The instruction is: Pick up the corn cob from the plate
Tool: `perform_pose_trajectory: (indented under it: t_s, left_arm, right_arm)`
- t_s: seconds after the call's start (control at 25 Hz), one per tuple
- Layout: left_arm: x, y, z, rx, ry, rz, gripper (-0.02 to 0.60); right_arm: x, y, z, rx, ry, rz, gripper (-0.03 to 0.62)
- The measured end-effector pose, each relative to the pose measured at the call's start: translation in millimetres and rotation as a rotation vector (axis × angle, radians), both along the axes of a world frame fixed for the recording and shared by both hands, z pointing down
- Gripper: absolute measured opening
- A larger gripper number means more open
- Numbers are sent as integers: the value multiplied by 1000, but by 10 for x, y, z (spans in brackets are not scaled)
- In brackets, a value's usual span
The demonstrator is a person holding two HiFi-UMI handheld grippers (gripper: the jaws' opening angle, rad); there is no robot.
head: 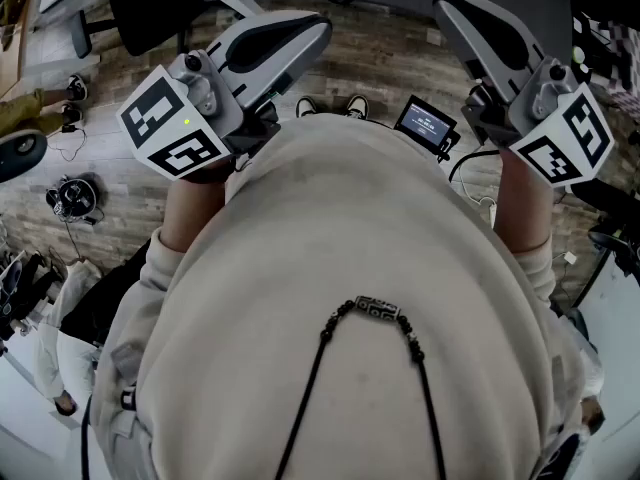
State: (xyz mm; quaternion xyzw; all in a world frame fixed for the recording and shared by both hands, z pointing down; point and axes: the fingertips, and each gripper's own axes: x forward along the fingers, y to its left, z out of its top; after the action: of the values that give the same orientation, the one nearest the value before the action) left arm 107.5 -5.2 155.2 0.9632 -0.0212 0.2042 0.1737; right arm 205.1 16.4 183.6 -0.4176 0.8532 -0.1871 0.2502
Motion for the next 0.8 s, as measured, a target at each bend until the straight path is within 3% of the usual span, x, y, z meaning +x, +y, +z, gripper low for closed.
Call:
perform_pose_trajectory:
  t_s: [0.32, 0.8]
  left_arm:
    - [6, -11, 5, -2, 1, 2, 0]
    - [133, 155, 20, 31, -21, 1, 0]
  right_arm:
    - [47, -17, 52, -26, -89, -15, 15]
    - [326, 148, 160, 22, -183, 21, 15]
